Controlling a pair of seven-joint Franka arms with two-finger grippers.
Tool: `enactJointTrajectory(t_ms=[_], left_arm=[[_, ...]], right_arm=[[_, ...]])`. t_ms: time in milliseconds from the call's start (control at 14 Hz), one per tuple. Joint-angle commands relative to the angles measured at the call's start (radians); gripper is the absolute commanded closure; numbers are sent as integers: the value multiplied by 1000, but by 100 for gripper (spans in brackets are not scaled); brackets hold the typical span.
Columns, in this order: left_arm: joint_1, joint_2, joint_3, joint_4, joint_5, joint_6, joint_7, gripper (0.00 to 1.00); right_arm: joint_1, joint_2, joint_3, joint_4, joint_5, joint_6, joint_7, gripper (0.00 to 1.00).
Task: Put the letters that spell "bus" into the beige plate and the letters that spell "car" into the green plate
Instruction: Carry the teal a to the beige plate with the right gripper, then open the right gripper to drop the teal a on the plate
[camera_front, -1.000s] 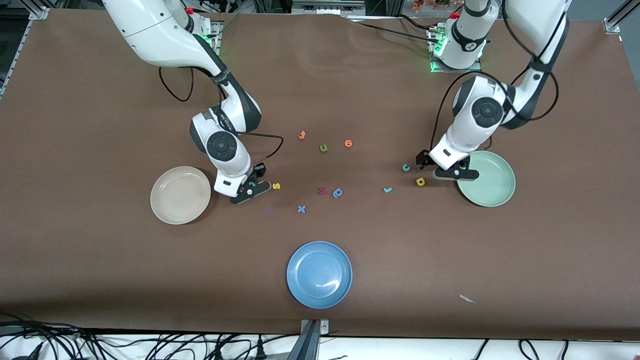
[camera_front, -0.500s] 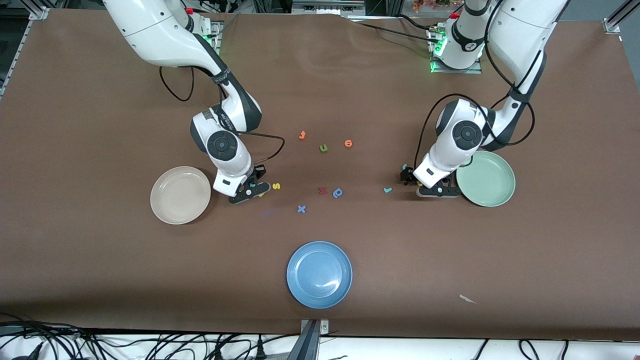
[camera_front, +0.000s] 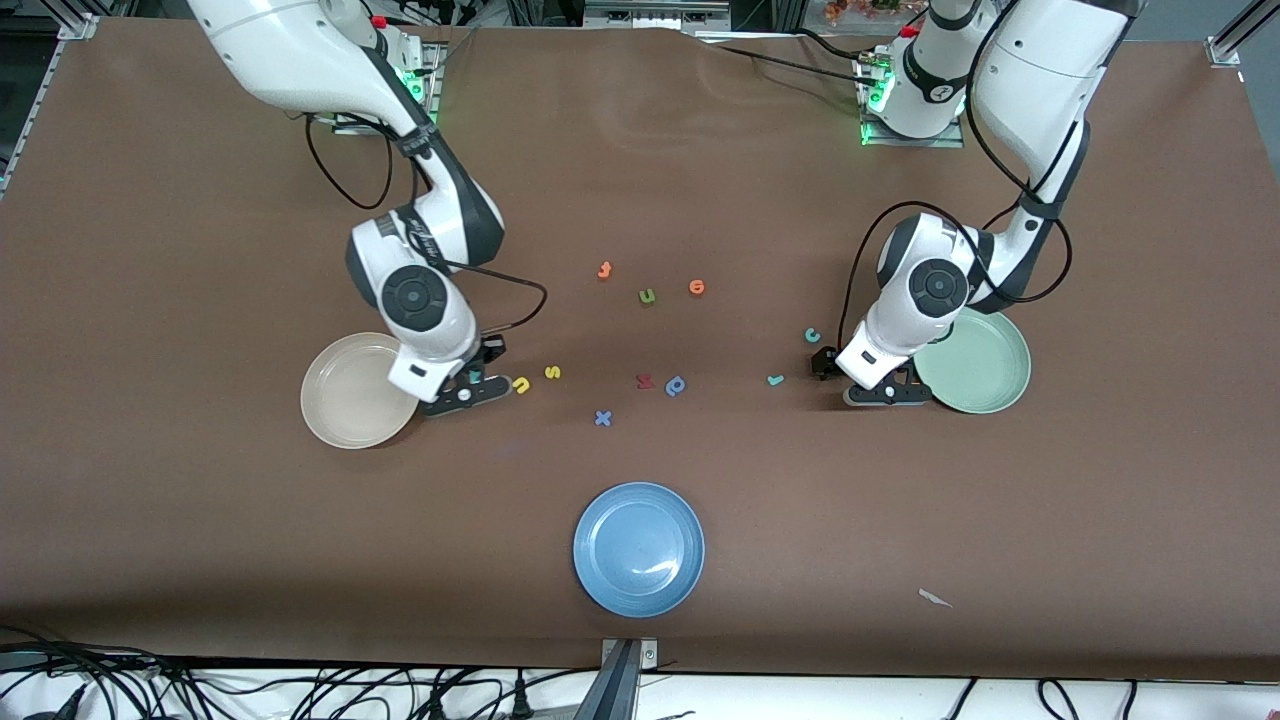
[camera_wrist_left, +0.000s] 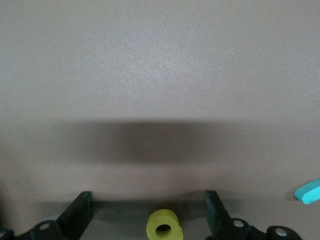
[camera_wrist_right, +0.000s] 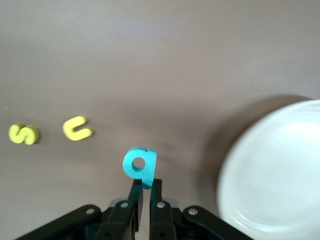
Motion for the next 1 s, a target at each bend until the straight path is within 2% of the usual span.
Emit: enactJointTrajectory(t_ms=[0,143,357,571,786,929], left_arm=[[-21,-8,16,8,14,-18,-17,0],[-21,-23,16,-15,14,-34,-17,0],[-18,-52,16,-45,16,-53,-9,0],[-18,-97,13,-81,16,-111,-15,0],[-15,-117,10,-84,18,-151,-6,0],[-15,-117,7,-78,18,-156,-8,0]], right_arm=[[-2,-39,-61,20,-2,-69,5,90],[-2,-50,-144,18,-4,-115,-20,90],[-11,-33,-242,-6,-2,-114,-85,90],[-98,7,-243,-12,15,-104,-158,90],[-147,50,-241,-12,129,-100,-243,90],[-146,56,-241,-12,144,-95,-251,90]])
